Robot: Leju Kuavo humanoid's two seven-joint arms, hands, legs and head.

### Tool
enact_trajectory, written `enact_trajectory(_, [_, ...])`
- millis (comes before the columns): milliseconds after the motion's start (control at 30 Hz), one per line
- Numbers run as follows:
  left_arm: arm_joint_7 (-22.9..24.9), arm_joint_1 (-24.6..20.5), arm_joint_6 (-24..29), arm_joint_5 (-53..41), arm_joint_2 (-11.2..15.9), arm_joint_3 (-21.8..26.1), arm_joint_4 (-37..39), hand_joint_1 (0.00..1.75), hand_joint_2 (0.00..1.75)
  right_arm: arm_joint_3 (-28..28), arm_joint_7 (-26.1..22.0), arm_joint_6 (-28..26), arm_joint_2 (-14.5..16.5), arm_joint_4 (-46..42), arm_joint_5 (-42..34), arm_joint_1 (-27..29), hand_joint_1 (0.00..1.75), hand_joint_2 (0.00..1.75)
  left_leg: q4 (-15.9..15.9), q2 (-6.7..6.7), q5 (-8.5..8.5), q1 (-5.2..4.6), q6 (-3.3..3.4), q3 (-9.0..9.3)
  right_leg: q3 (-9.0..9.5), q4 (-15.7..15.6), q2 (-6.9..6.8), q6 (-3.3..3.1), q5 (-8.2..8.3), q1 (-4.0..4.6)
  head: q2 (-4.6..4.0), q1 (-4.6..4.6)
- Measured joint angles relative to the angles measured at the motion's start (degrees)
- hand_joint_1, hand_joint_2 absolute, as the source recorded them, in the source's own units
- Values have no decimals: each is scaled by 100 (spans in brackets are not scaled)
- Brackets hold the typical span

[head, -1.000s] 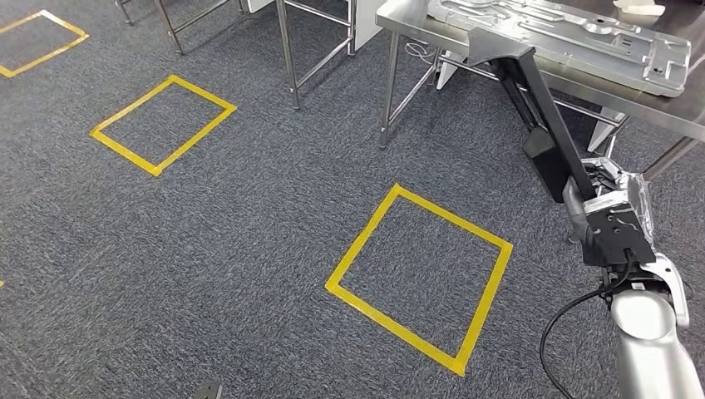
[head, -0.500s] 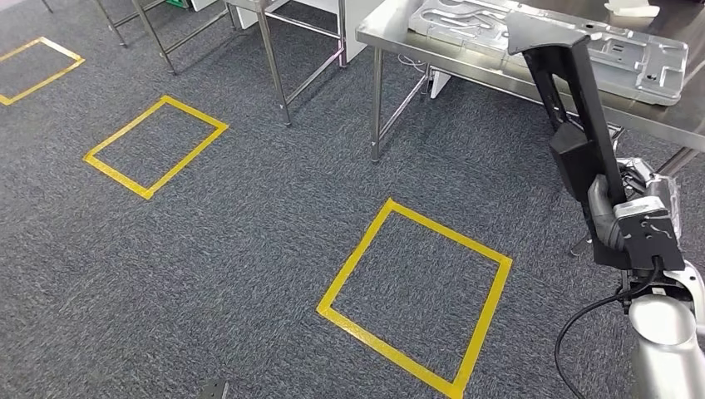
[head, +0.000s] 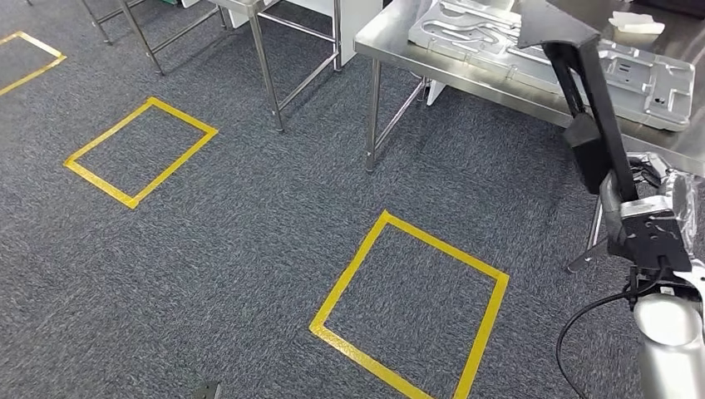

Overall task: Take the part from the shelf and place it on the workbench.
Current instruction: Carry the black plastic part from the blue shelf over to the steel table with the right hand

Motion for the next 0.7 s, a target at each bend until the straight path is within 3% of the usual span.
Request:
enact_trajectory(33, [3,9,-5,-2,-6,-8,0,0,175,0,32,-52,0,-15,56,11,175,175,1,-5,-69,17,-18,88,-71,-69,-7,42,-18,-31,0,-1])
enact_trajectory(67, [4,17,-9,-4,-11,-20,0,0,175,0,49,-75,-2,-41,86,20,175,175,3,-8,-143,35,-41,186,-64,-303,-20,78,109,-61,0,-1])
enact_trajectory(133, [7,21,-20,-5,-14,-48,1,0,175,-1,37,-27,-14,-119,82,45,175,175,25,10,-309,59,-104,377,47,-1016,-119,124,739,-104,-1,-1])
enact_trajectory(200, [10,14,-34,-5,-12,-74,3,0,175,-5,-19,148,-35,-207,-47,75,175,175,37,45,-463,58,-191,505,122,-1427,-241,56,1173,-82,-1,9])
enact_trajectory(233, [13,14,-42,-5,-13,-85,4,0,175,-9,-51,246,-46,-255,-142,92,175,175,64,68,-505,53,-235,556,129,-1465,-262,-7,1213,-64,-1,11])
enact_trajectory(333, [17,8,-64,-5,-15,-103,4,0,175,-39,-108,417,-67,-428,-350,129,175,175,350,116,-506,69,-337,523,271,-1474,-118,-160,1121,-66,1,10])
enact_trajectory(400, [22,-12,-77,-5,-15,-113,4,0,175,-83,-106,468,-81,-507,-392,130,175,175,954,113,-622,92,-371,187,396,-1491,-39,-236,1043,-65,0,10])
enact_trajectory(467, [36,-18,-83,-4,-15,-121,4,0,175,-116,-70,509,-90,-537,-360,136,175,175,1635,109,-947,101,-401,-306,500,-1491,29,-275,946,-46,-1,9])
enact_trajectory(533, [56,-14,-84,-1,-17,-124,4,0,175,-125,-4,537,-91,-538,-262,146,175,175,1834,108,-1161,100,-400,-629,638,-1491,98,-282,833,-29,-1,9])
enact_trajectory(567, [64,-10,-82,3,-17,-125,4,0,175,-125,31,548,-91,-537,-203,143,175,175,1664,106,-1078,99,-380,-671,725,-1491,129,-276,770,-22,-1,9])
enact_trajectory(600, [70,-7,-80,6,-18,-125,4,0,175,-124,65,560,-91,-535,-147,128,175,175,1348,103,-844,93,-347,-644,814,-1492,149,-266,705,-15,-1,10])
enact_trajectory(667, [74,1,-70,10,-14,-125,5,0,175,-120,112,587,-90,-516,-55,72,175,175,658,89,-188,66,-271,-558,953,-1493,174,-228,583,3,-1,10])
enact_trajectory(700, [73,-6,-64,11,-14,-125,5,0,175,-115,132,602,-90,-502,-10,27,175,175,450,80,22,48,-239,-524,990,-1509,184,-193,531,7,-1,9])
